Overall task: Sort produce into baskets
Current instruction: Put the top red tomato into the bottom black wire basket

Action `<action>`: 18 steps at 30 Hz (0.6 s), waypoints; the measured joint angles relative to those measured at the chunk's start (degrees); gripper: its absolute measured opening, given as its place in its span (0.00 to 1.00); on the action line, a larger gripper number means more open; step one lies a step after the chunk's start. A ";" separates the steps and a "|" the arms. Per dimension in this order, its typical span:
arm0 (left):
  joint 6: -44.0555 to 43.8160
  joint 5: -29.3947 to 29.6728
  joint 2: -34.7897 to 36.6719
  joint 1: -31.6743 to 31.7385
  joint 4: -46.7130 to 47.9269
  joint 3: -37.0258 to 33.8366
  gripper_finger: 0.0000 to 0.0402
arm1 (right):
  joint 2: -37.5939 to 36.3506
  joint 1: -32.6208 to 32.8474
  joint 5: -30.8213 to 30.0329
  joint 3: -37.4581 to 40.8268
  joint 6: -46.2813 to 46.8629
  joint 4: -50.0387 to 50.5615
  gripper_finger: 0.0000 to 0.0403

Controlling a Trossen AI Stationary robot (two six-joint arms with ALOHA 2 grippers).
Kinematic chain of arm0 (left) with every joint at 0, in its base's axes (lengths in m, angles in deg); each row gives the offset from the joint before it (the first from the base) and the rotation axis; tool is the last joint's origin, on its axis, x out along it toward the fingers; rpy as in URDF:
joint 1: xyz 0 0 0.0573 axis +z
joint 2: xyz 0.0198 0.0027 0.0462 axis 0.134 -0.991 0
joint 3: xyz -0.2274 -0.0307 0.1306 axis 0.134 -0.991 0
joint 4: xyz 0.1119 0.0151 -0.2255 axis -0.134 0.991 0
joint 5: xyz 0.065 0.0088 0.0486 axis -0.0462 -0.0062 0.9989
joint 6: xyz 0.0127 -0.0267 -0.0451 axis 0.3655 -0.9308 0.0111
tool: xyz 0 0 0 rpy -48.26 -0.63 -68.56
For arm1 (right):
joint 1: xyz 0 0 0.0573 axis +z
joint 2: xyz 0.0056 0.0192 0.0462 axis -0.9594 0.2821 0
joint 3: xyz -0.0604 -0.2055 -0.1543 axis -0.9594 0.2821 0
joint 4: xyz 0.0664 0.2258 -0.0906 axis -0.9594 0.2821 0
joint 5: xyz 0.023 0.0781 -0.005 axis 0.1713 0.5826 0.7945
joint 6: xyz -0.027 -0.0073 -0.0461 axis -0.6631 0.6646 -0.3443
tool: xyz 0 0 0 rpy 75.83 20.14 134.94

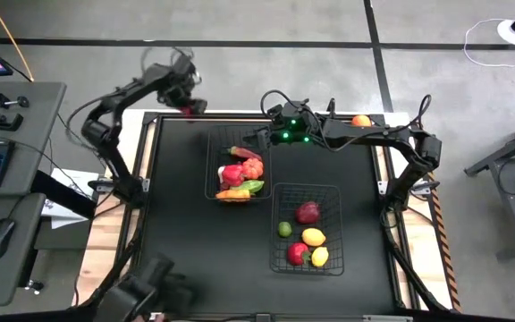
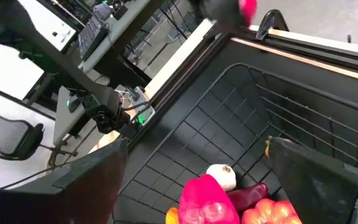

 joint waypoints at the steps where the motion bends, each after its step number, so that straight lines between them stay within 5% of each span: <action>1: -0.01 0.02 2.14 -0.29 -0.60 0.60 0.67 | 0.00 -0.04 0.23 0.00 0.00 -0.20 0.95; 10: -1.41 -7.31 21.10 -10.36 -5.74 1.03 0.69 | -4.59 -1.75 0.50 0.00 -2.27 -1.74 0.95; 18: -3.65 -7.21 26.54 -27.48 -10.13 1.03 0.70 | -12.10 -3.05 0.20 -0.09 -7.10 4.71 0.95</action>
